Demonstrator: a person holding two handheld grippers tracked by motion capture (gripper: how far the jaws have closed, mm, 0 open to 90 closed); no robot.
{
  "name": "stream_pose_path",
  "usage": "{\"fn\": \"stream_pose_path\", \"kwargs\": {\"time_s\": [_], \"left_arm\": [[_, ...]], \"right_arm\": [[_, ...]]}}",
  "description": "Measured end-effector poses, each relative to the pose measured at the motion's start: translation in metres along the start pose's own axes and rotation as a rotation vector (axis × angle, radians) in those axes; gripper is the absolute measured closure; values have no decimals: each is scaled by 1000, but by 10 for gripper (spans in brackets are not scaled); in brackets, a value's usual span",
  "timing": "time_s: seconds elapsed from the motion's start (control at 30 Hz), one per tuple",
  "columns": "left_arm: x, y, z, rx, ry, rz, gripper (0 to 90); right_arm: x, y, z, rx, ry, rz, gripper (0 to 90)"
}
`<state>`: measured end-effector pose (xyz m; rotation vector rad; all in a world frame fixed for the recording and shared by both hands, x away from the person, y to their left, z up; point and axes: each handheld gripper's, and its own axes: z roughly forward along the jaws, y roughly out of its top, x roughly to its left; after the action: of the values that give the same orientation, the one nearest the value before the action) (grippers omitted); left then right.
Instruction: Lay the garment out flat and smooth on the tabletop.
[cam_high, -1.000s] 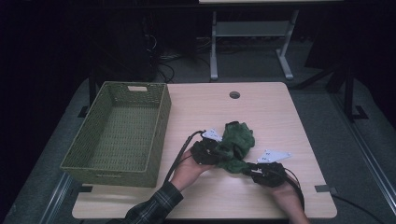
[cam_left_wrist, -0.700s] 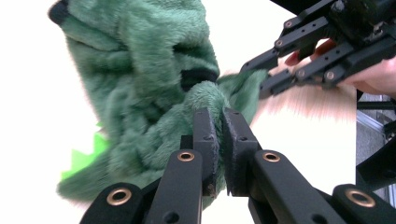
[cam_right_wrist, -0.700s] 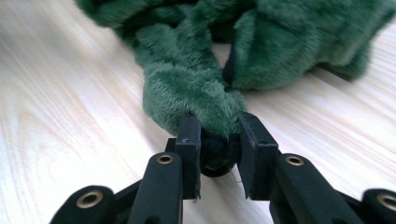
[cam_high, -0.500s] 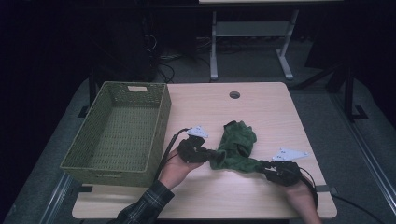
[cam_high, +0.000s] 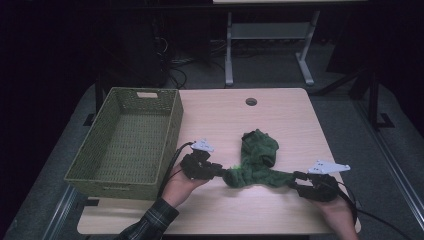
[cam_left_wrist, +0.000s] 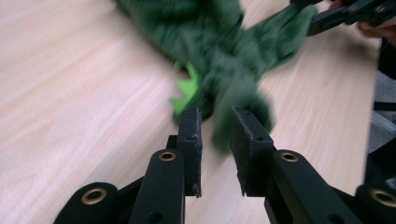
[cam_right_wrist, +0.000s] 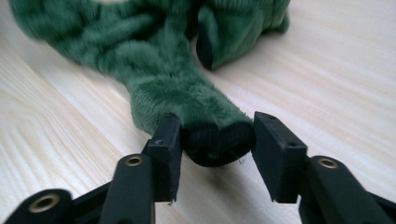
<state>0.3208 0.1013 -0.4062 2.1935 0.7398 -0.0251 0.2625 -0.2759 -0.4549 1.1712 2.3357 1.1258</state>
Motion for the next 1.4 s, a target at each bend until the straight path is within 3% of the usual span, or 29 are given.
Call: {"fn": "stream_pose_path", "kwargs": {"time_s": [0.1, 0.2, 0.3, 0.33, 0.37, 0.53, 0.57, 0.6, 0.67, 0.7, 0.77, 0.9, 1.17, 1.2, 1.4], "left_arm": [[-6, 5, -4, -18, -8, 13, 743], [-17, 10, -2, -28, -47, 36, 770], [-21, 11, 5, -15, -57, 45, 799], [-22, 10, 10, -13, -62, 45, 812], [-22, 10, 13, -7, -65, 43, 812], [-16, 7, 39, 33, -69, 30, 875], [-12, 4, 47, 65, -48, 33, 878], [-12, 4, 47, 65, -48, 33, 884], [-7, 0, 55, 98, -27, 24, 893], [-3, -3, 58, 131, 0, 39, 894], [-2, -5, 59, 135, 11, 31, 894], [3, -9, 63, 183, 46, 68, 896], [7, -17, 53, 194, 24, 38, 897], [9, -23, 48, 186, 9, 17, 898], [9, -38, 34, 190, -19, 0, 898]], "right_arm": [[2, 4, -8, -35, -5, -1, 515], [4, 9, -14, -70, 12, 4, 539], [7, 12, -17, -93, 25, -5, 603], [9, 16, -16, -92, 43, -16, 697], [9, 16, -16, -92, 43, -16, 697], [10, 18, 4, -5, 67, -37, 890], [10, 17, 6, 9, 66, -39, 896], [10, 17, 6, 9, 66, -39, 896], [7, 14, 16, 65, 65, -41, 899], [7, 13, 17, 76, 67, -42, 899], [8, 12, 19, 94, 70, -43, 899], [11, 10, 26, 155, 48, -71, 899], [12, 7, 23, 186, 56, -62, 900], [12, 6, 22, 183, 58, -65, 900], [16, 0, 14, 192, 65, -64, 900]]}}
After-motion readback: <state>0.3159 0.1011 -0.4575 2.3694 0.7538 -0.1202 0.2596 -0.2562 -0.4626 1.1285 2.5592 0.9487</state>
